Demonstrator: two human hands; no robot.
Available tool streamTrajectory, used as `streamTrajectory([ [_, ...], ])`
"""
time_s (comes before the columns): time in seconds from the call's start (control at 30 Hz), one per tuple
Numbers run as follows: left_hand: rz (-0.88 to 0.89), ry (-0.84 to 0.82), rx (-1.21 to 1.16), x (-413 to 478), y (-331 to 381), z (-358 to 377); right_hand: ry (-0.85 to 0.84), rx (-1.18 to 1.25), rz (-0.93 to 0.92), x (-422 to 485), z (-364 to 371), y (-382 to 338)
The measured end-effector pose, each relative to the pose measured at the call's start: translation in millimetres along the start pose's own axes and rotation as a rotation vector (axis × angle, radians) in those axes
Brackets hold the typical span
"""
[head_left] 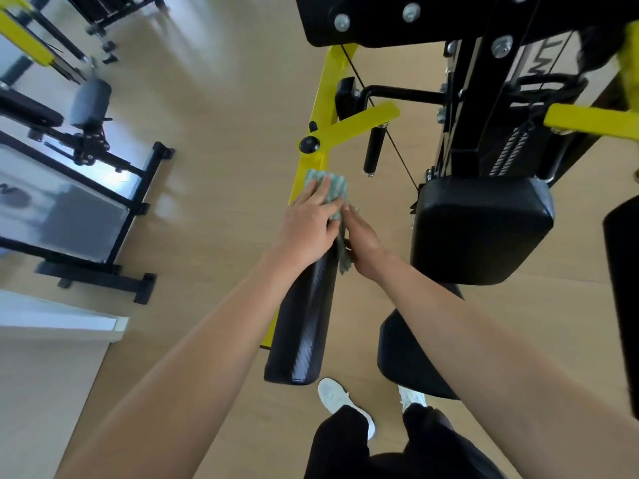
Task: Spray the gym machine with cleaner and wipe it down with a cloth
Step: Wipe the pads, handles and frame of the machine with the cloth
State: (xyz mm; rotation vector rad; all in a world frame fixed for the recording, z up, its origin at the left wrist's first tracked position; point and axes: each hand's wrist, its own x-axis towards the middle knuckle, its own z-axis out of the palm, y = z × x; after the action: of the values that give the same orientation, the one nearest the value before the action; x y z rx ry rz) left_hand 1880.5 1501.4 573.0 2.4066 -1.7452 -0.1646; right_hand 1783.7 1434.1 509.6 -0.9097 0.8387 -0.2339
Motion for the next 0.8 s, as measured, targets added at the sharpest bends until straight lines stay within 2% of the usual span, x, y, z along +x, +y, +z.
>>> streamTrajectory([
  [0.1, 0.033, -0.008, 0.004, -17.9, 3.7, -3.5, 0.012, -0.011, -0.015, -17.2, 0.1, 14.7],
  [0.27, 0.080, 0.015, 0.022, -67.7, 13.0, 0.3, -0.073, 0.066, 0.066, -50.0, 2.3, 60.3],
  [0.5, 0.008, 0.217, -0.081, -142.5, 27.5, 10.8, -0.169, 0.055, 0.166, -97.0, -3.7, 104.0],
  [0.63, -0.176, 0.443, -0.139, -159.5, 38.2, 10.5, -0.002, -0.141, 0.041, -113.8, -16.6, 106.0],
  [0.73, -0.435, 0.369, -0.299, -164.9, 40.9, -5.4, 0.075, -0.321, -0.125, -123.7, -23.2, 88.6],
  [0.8, -0.527, 0.292, -0.429, -166.5, 43.8, -17.0, 0.117, -0.408, -0.251, -129.4, -25.6, 69.9],
])
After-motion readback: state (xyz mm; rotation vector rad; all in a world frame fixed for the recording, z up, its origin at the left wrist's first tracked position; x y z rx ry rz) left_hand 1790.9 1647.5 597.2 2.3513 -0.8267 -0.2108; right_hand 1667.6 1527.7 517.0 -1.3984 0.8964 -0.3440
